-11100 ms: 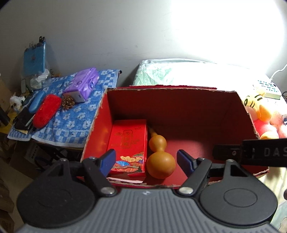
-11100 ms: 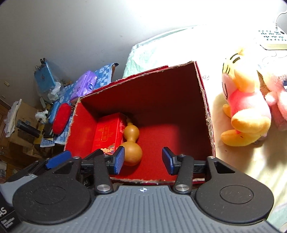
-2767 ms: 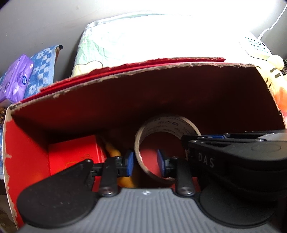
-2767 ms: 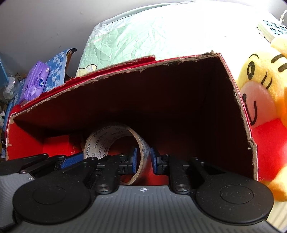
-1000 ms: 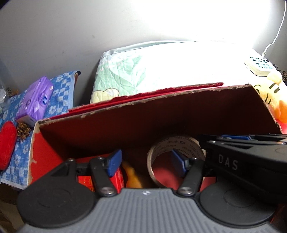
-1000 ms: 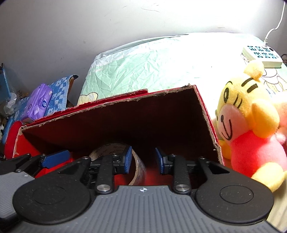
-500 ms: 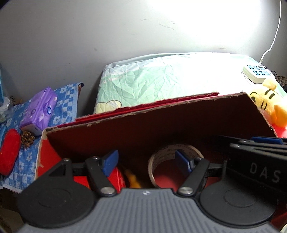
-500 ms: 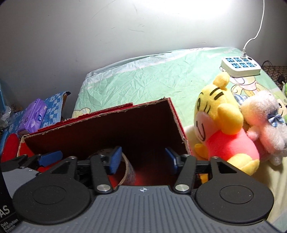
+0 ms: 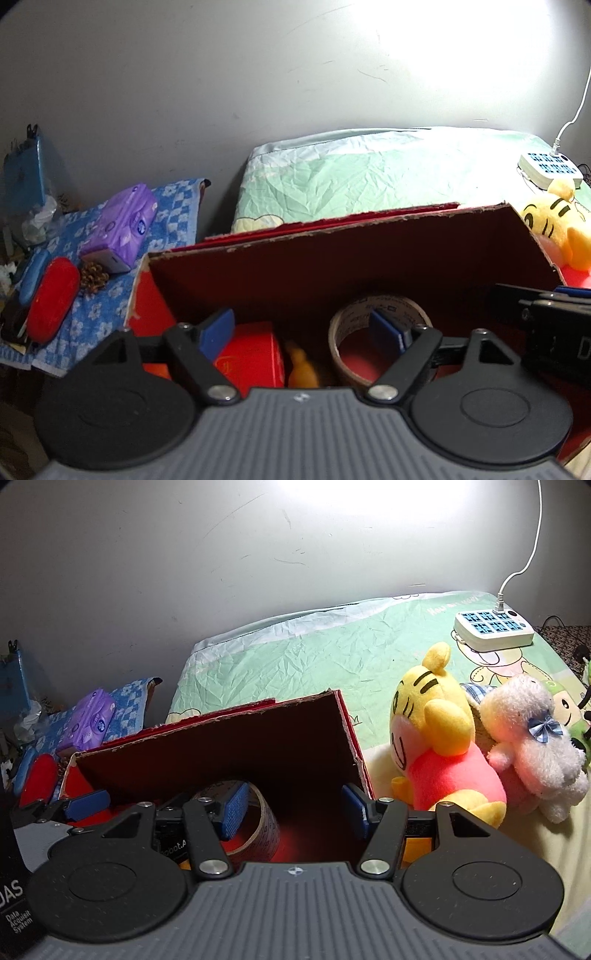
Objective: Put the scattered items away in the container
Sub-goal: 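Withdraw the right gripper up out of the box, then move the right gripper down toward the brown pine cone beside the box, then grasp the pine cone with the right gripper and lift it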
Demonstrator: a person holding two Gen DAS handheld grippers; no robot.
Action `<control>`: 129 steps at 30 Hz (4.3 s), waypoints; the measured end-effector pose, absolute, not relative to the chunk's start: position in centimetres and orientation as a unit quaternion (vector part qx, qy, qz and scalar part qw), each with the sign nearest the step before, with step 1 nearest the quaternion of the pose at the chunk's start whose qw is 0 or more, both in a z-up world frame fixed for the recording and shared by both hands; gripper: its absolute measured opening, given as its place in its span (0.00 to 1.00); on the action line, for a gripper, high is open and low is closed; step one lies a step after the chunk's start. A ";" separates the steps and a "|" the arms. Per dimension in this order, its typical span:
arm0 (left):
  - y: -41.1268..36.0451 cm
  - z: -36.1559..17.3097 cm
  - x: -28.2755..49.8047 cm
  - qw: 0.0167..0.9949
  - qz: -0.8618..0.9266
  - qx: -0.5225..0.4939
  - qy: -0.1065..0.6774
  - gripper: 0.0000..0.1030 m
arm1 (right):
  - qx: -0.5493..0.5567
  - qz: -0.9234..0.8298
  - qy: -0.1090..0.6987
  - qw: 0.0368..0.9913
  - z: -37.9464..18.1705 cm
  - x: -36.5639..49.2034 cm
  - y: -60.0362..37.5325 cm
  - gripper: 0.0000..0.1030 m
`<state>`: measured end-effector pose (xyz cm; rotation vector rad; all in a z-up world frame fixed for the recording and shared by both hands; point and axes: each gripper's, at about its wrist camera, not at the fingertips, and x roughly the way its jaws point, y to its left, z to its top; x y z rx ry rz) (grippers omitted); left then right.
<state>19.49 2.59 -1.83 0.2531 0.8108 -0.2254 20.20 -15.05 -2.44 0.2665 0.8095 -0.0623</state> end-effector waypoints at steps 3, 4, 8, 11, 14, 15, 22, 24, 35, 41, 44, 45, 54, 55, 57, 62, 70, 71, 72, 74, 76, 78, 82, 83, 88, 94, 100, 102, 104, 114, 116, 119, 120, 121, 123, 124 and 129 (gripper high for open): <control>2.8 -1.4 18.3 0.906 -0.095 0.123 0.394 0.82 | 0.133 -0.017 0.394 0.909 -2.4 19.8 -14.8 0.57; 2.8 -1.2 17.9 0.906 -0.091 0.123 0.394 0.82 | 0.132 -0.013 0.395 0.909 -2.4 19.6 -14.8 0.57; 2.7 -0.6 16.4 0.906 -0.081 0.120 0.397 0.85 | 0.125 0.002 0.396 0.910 -2.1 18.7 -15.0 0.57; 2.4 -0.2 15.3 0.906 -0.078 0.116 0.399 0.86 | 0.125 0.014 0.397 0.909 -1.9 18.0 -15.3 0.57; 2.3 0.0 14.4 0.906 -0.074 0.111 0.403 0.87 | 0.120 0.023 0.398 0.909 -1.8 17.4 -15.6 0.57; 2.3 0.0 14.1 0.905 -0.075 0.105 0.406 0.87 | 0.119 0.025 0.397 0.910 -1.7 17.1 -15.7 0.57; 2.8 0.4 12.2 0.903 -0.062 0.080 0.418 0.87 | 0.118 0.049 0.396 0.909 -1.1 15.6 -16.1 0.58; 2.9 0.7 11.5 0.903 -0.057 0.082 0.417 0.88 | 0.116 0.056 0.394 0.910 -0.8 15.0 -16.2 0.58; 2.7 2.0 8.2 0.908 -0.047 0.077 0.408 0.92 | 0.108 0.079 0.381 0.915 0.3 12.6 -16.9 0.58; 2.3 1.7 6.9 0.906 -0.048 0.081 0.413 0.94 | 0.108 0.083 0.382 0.914 -0.4 11.9 -17.3 0.57; 2.1 1.4 6.5 0.904 -0.047 0.083 0.418 0.94 | 0.109 0.086 0.386 0.912 -0.8 11.6 -17.4 0.57; 2.0 1.3 6.4 0.903 -0.046 0.083 0.419 0.94 | 0.109 0.086 0.387 0.911 -0.9 11.4 -17.5 0.57; 1.4 -0.3 5.5 0.894 -0.048 0.091 0.436 0.94 | 0.105 0.091 0.406 0.903 -2.5 10.8 -17.8 0.57; 1.4 -0.6 5.5 0.893 -0.049 0.091 0.439 0.94 | 0.101 0.092 0.404 0.904 -2.5 10.6 -17.7 0.57; 1.3 -1.0 5.3 0.890 -0.052 0.091 0.443 0.94 | 0.093 0.093 0.406 0.904 -2.8 10.5 -17.6 0.57; 1.2 -2.0 4.8 0.885 -0.062 0.091 0.452 0.95 | 0.093 0.098 0.418 0.898 -3.7 10.2 -17.7 0.57; 1.8 -3.3 4.7 0.876 -0.073 0.079 0.470 0.95 | 0.089 0.093 0.430 0.893 -4.7 9.5 -17.9 0.50; 1.9 -3.5 4.6 0.876 -0.074 0.077 0.471 0.95 | 0.088 0.093 0.431 0.893 -4.8 9.5 -17.9 0.50; 2.0 -3.6 4.5 0.876 -0.076 0.077 0.471 0.95 | 0.087 0.092 0.432 0.893 -4.9 9.4 -18.0 0.50; 2.4 -4.1 4.1 0.875 -0.080 0.078 0.471 0.95 | 0.087 0.090 0.434 0.892 -5.2 9.1 -18.2 0.50; 2.7 -4.6 3.7 0.874 -0.088 0.077 0.472 0.95 | 0.088 0.087 0.437 0.891 -5.5 8.9 -18.5 0.49; 3.2 -5.3 3.2 0.871 -0.099 0.076 0.474 0.95 | 0.087 0.081 0.440 0.890 -5.9 8.7 -18.9 0.49; 3.7 -6.5 2.2 0.869 -0.118 0.077 0.475 0.91 | 0.092 0.073 0.449 0.886 -6.8 8.4 -19.4 0.47; 3.8 -6.7 2.0 0.869 -0.123 0.077 0.474 0.90 | 0.094 0.072 0.451 0.885 -7.0 8.3 -19.4 0.47; 4.2 -7.0 1.9 0.870 -0.152 0.057 0.466 0.86 | 0.110 0.084 0.458 0.878 -7.6 8.2 -19.3 0.47; 4.0 -7.6 2.6 0.866 -0.187 0.041 0.463 0.85 | 0.132 0.094 0.455 0.876 -7.5 8.7 -19.3 0.47; 2.9 -8.6 3.3 0.856 -0.230 0.052 0.460 0.78 | 0.131 0.131 0.453 0.872 -7.9 9.4 -17.5 0.47; 2.5 -9.0 3.5 0.851 -0.240 0.064 0.462 0.65 | 0.127 0.132 0.455 0.871 -8.1 9.7 -17.1 0.47; 2.3 -9.4 3.9 0.844 -0.252 0.068 0.469 0.55 | 0.125 0.131 0.458 0.870 -8.4 10.1 -16.7 0.46; 2.6 -10.1 5.5 0.832 -0.289 0.055 0.471 0.49 | 0.118 0.143 0.483 0.856 -9.8 11.8 -15.1 0.40; 2.4 -10.4 5.7 0.829 -0.293 0.060 0.473 0.48 | 0.118 0.149 0.484 0.854 -10.0 12.0 -14.8 0.40; 2.2 -10.9 6.4 0.825 -0.296 0.063 0.478 0.46 | 0.110 0.159 0.485 0.853 -10.1 12.2 -14.2 0.40; 2.3 -10.8 6.4 0.824 -0.298 0.062 0.478 0.46 | 0.105 0.159 0.485 0.853 -10.1 12.2 -14.0 0.40; 2.3 -10.8 6.4 0.823 -0.300 0.062 0.478 0.46 | 0.102 0.160 0.485 0.854 -10.0 12.2 -13.9 0.40; 2.3 -10.8 6.4 0.823 -0.303 0.066 0.476 0.45 | 0.104 0.160 0.486 0.853 -10.0 12.2 -14.1 0.40; 2.3 -10.8 6.4 0.823 -0.304 0.068 0.475 0.45 | 0.107 0.160 0.487 0.852 -10.0 12.2 -14.2 0.40; 2.6 -10.6 6.4 0.822 -0.307 0.059 0.476 0.43 | 0.116 0.162 0.488 0.850 -9.9 12.0 -14.2 0.39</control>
